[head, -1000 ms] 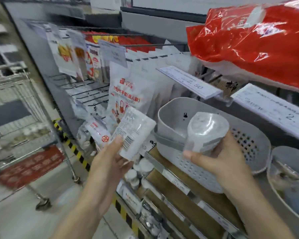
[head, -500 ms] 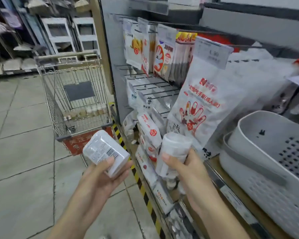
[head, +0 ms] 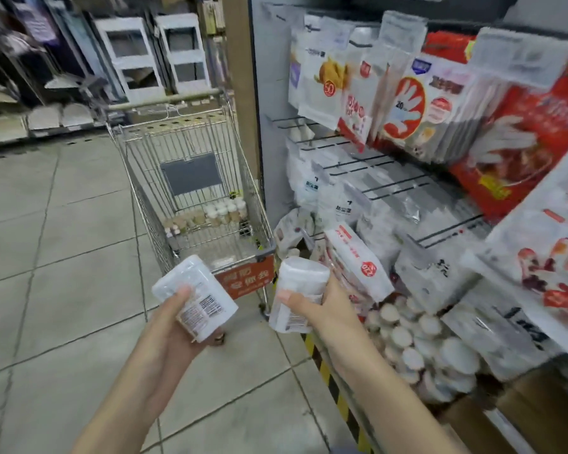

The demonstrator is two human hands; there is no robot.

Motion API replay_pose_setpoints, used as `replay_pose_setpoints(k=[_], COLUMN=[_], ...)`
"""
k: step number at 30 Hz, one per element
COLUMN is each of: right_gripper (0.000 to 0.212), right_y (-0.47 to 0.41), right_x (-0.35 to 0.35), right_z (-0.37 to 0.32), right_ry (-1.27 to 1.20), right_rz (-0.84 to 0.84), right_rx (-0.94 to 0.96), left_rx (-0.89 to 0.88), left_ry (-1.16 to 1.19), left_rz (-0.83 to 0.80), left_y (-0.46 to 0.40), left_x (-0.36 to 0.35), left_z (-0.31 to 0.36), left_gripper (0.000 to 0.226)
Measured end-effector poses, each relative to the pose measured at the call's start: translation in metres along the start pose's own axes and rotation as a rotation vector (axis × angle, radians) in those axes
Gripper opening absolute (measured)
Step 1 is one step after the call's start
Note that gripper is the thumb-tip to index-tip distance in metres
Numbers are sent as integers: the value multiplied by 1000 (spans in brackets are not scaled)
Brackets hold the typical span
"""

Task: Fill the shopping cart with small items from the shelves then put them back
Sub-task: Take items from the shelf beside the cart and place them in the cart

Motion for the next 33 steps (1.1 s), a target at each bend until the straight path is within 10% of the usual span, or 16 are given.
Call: replay_pose_setpoints(k=[6,18,24,33], right_gripper=[48,37,29,31], right_y=[-69,-268,-362,-423], right_x=[-36,-75,-62,-61], right_z=[25,59,93,142], right_ry=[-71,108,208,341], right_rz=[16,4,86,169], right_rx=[-123,-246,-324,-383], left_rx=[94,143,160,283], left_ry=[-28,-231,-370,-594], left_rz=[84,326,462,538], left_y=[-69,-225,-290,-351], left_x=[46,117,147,190], left_z=[7,34,24,-15], left_gripper=[75,76,22,43])
Point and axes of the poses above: each hand's wrist, its own y-axis away from the middle knuckle, its own x-axis out of the back of the hand, z = x × y, the point moved 6 cm from there along -y, towards the middle knuckle, and after that the axes turned 1 degree about -x, right-handed, at the moved point
